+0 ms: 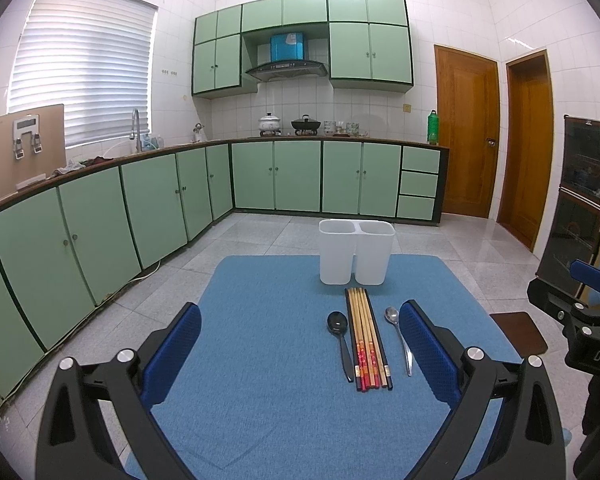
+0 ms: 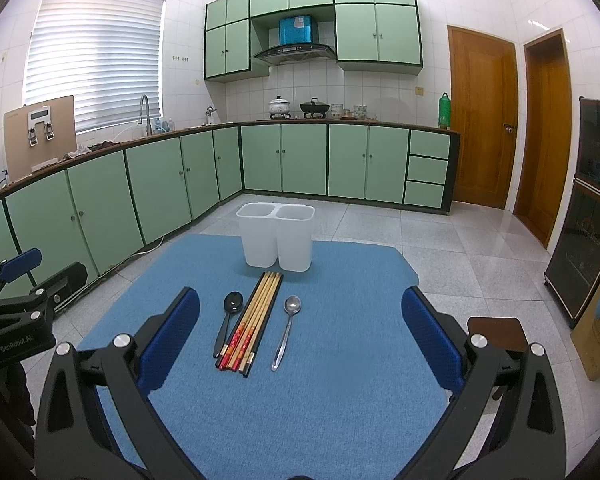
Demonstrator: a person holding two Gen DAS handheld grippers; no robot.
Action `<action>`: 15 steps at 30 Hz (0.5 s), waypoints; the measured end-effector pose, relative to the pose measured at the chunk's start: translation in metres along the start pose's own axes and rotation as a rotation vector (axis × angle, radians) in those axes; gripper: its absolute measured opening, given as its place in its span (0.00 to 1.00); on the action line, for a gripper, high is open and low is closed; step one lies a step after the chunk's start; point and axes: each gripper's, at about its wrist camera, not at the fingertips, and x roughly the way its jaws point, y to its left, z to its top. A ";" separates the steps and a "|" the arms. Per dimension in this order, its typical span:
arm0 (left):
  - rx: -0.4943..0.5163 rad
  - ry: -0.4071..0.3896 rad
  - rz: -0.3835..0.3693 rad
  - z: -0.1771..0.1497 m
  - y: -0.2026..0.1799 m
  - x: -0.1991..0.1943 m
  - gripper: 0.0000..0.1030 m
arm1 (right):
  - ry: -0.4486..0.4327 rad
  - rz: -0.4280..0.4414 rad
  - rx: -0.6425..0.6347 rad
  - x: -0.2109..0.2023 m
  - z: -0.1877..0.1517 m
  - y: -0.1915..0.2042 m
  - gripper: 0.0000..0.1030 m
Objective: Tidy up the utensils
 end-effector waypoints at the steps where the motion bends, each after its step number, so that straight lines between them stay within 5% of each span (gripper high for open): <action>1: 0.001 0.000 0.001 0.000 0.001 0.000 0.94 | 0.001 0.000 0.001 0.000 0.000 0.000 0.95; 15: 0.003 0.011 0.005 -0.007 0.001 0.008 0.94 | 0.009 0.001 0.001 0.003 -0.003 -0.002 0.95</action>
